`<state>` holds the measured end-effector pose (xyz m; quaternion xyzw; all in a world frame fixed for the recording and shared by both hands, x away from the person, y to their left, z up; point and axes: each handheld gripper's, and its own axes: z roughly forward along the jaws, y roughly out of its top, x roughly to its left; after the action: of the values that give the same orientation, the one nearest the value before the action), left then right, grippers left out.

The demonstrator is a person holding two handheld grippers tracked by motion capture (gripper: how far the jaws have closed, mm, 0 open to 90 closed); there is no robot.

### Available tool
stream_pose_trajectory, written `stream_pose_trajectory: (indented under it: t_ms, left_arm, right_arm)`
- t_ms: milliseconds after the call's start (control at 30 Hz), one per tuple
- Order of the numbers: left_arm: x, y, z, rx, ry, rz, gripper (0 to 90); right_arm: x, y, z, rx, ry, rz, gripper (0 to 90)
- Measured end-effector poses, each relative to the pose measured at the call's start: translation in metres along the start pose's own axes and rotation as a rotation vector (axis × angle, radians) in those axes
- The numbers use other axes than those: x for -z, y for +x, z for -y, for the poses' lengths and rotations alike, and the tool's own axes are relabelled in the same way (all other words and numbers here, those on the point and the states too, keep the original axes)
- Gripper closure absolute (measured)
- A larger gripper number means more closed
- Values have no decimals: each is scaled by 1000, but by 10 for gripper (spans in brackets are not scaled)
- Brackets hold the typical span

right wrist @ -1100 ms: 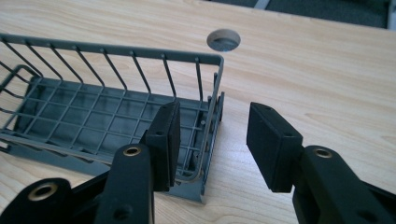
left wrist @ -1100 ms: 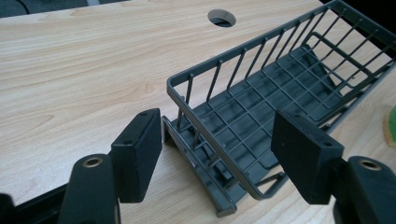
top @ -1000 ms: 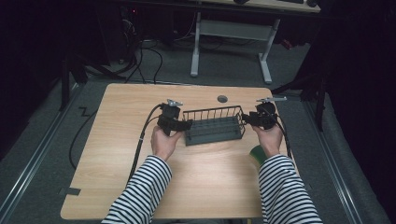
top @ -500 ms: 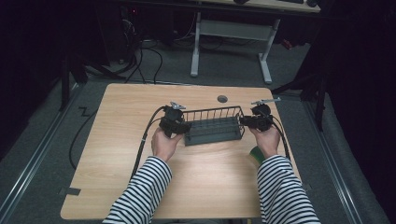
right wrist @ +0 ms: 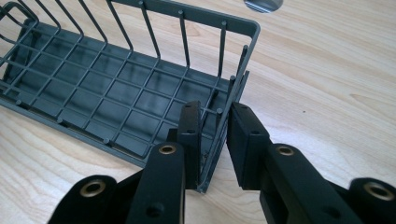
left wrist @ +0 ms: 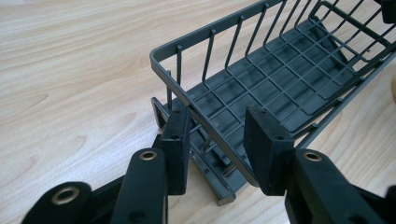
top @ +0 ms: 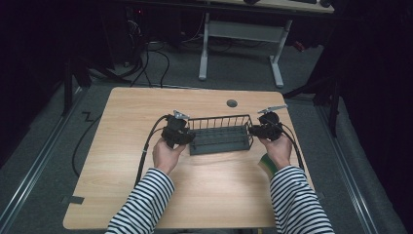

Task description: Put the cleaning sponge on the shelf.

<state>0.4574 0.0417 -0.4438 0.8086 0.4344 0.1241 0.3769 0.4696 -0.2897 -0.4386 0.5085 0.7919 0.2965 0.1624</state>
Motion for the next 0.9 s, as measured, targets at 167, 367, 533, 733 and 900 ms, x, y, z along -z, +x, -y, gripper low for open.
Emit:
stream_pose_trajectory:
  t_ms: [167, 367, 533, 733, 900]
  left_arm:
    - [9, 0, 9, 20, -8, 13, 619]
    - [21, -1, 21, 30, -4, 34, 617]
    - [33, -2, 34, 49, -14, 44, 618]
    - [44, -6, 45, 53, -18, 48, 614]
    - [54, -10, 57, 55, -36, 53, 611]
  right_arm:
    - [2, 7, 3, 1, -1, -16, 761]
    - [7, 16, 11, -11, -1, -51, 761]
    - [11, 24, 18, -15, -4, -81, 757]
    - [16, 34, 24, 18, -5, -92, 756]
    - [19, 39, 30, 17, -15, -115, 756]
